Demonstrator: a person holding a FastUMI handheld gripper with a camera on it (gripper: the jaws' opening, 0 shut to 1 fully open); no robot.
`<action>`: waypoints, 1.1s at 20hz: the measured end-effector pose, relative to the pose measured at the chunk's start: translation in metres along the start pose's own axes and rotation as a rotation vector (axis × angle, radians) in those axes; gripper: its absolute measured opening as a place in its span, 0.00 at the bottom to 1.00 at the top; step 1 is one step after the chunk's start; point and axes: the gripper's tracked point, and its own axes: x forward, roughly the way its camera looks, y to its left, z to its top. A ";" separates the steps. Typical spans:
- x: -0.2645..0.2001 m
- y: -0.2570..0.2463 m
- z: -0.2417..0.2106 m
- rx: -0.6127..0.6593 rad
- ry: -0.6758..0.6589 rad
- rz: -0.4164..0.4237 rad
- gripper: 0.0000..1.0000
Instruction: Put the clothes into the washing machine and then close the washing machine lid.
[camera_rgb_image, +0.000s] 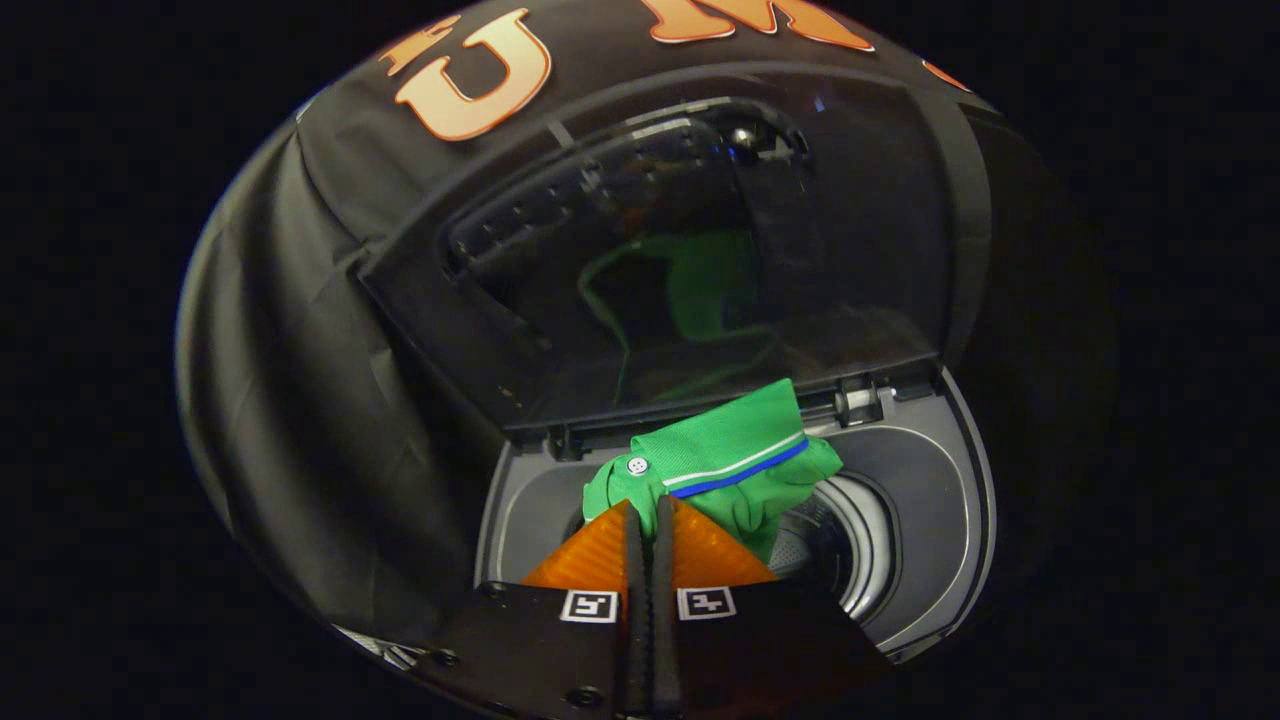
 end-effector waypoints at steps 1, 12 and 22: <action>0.008 -0.006 -0.008 -0.001 0.016 -0.017 0.08; 0.057 -0.036 -0.059 0.031 0.177 -0.154 0.08; 0.075 -0.049 -0.075 0.028 0.242 -0.194 0.08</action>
